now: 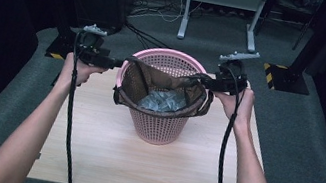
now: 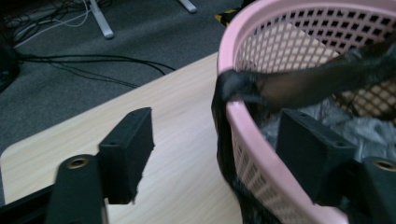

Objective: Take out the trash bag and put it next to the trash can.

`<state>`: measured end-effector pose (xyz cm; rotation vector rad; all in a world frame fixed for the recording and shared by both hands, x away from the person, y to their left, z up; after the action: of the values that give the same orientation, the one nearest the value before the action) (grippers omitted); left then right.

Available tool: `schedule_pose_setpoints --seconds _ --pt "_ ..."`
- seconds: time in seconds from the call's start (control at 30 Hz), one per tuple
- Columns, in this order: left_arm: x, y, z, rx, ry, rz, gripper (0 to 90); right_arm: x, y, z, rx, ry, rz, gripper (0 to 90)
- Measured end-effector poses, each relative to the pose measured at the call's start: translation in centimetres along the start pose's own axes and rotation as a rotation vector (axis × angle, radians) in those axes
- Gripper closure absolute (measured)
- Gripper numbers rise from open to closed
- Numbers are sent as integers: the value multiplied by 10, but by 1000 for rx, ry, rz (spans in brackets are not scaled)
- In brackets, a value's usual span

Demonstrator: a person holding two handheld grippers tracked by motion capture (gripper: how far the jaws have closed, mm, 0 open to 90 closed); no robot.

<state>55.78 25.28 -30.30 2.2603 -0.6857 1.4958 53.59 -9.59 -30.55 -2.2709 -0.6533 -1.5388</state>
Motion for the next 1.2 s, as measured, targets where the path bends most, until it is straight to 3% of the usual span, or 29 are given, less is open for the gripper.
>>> schedule_pose_setpoints --seconds 0.13,0.4,0.53,0.73,0.87,0.97,1.2 --pt "9 5 12 -9 12 16 318 2 0 3 -12 -4 1 399" --pt "12 13 41 -18 -39 36 335 0 3 8 -20 -23 15 437" --pt "6 16 51 -4 -60 56 452 -1 4 8 -27 -20 18 496" --pt "1 22 50 43 -47 133 669 -4 4 9 -26 -29 4 600" --pt "4 23 44 61 -30 143 701 -3 2 7 -30 -20 -3 648" --pt "3 24 41 71 -46 161 727 -3 0 6 -34 -19 -2 687" --pt "7 28 31 71 -20 179 822 -2 -6 4 -41 -11 -23 820"
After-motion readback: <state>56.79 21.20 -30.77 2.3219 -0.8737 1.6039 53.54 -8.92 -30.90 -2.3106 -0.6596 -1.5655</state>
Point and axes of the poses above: each handheld gripper's, and its own axes: z roughly forward along the jaws, x roughly out of its top, y roughly to its right, the point moved 6 cm from there along z, roughly forward along the jaws, and after that the axes turned 14 degrees about y, right-handed, at the moved point
